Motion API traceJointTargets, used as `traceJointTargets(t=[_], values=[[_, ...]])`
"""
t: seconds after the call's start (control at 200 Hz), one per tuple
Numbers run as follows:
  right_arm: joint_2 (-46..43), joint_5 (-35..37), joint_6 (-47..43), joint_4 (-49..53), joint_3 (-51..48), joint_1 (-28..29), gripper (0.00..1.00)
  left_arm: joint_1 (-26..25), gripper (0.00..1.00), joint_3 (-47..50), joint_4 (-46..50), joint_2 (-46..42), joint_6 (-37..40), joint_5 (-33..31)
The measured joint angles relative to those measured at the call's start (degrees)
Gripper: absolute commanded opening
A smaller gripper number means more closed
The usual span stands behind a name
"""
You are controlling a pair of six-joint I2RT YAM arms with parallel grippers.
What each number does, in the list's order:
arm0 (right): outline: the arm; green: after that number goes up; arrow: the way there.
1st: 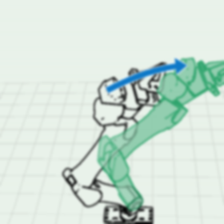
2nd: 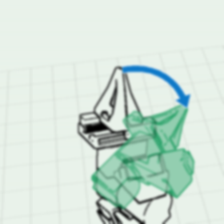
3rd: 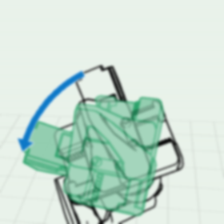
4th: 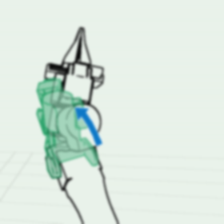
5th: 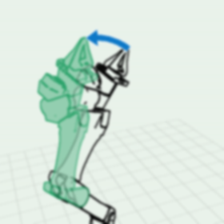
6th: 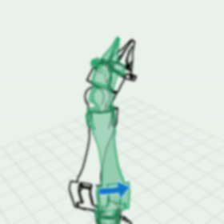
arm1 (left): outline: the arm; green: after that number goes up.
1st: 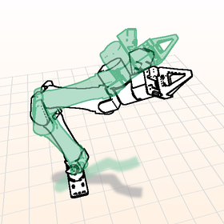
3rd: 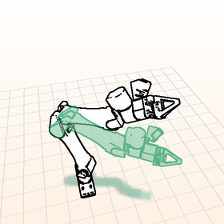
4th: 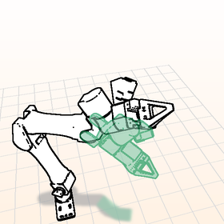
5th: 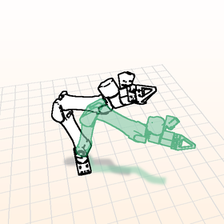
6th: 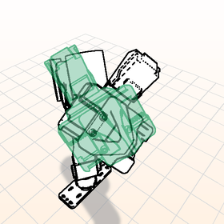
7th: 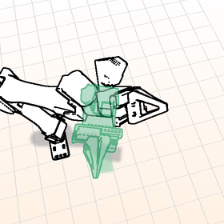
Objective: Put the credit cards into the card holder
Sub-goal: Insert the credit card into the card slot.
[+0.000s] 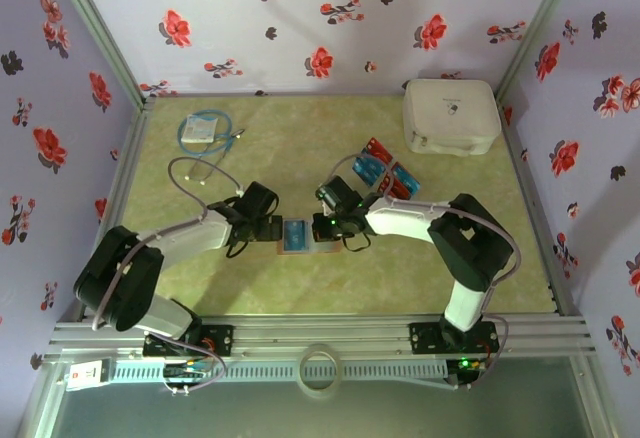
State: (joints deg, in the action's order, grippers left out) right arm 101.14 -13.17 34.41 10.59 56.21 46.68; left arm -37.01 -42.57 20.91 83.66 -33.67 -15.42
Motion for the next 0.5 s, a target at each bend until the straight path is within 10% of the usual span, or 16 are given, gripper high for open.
traceJointTargets(t=[0.5], values=[[-1.0,-0.4,0.0,0.0,-0.2,-0.5,0.0,0.0,1.0,1.6,0.8,-2.0,0.3,0.0]])
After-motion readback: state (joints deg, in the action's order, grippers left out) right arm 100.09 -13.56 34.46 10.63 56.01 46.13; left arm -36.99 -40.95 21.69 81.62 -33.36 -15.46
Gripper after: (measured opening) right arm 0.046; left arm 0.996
